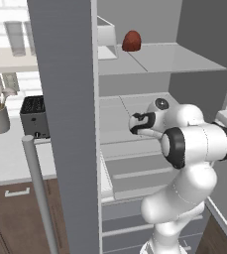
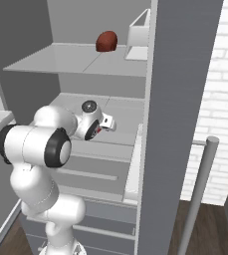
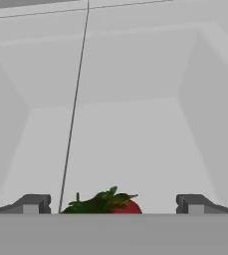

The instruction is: Take the strawberry from the fridge and place it on top of the pancake, located on the dining counter.

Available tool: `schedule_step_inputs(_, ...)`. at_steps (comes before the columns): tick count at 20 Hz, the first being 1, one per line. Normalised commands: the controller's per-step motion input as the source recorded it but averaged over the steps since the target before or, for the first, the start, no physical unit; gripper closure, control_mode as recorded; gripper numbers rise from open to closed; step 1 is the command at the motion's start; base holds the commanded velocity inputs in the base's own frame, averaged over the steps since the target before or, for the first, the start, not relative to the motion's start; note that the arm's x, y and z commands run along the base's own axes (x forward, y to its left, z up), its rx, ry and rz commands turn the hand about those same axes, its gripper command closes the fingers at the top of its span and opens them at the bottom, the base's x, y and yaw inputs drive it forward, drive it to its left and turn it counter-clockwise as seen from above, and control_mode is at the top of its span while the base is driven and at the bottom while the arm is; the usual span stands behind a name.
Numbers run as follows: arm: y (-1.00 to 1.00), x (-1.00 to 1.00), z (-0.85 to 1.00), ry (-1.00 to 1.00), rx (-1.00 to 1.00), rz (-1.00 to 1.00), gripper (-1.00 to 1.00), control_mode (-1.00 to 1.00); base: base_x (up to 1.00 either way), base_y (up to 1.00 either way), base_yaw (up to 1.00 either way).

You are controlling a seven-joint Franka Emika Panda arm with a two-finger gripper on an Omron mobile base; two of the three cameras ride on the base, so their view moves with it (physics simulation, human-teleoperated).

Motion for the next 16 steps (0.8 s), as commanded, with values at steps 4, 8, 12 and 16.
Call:
schedule_step_inputs(4, 0.0, 0.11, -0.21, 0.0, 0.0, 0.0, 1.0, -1.0, 0.0, 0.0, 0.0)
schedule_step_inputs(8, 0.0, 0.14, -0.22, 0.0, 0.0, 0.0, 1.0, -1.0, 0.0, 0.0, 0.0)
schedule_step_inputs(12, 0.14, 0.02, -0.29, 0.0, 0.0, 0.0, 1.0, -1.0, 0.0, 0.0, 0.0)
schedule_step_inputs(16, 0.03, -0.66, 0.11, -0.06, 0.0, 0.0, 1.0, -1.0, 0.0, 0.0, 0.0)
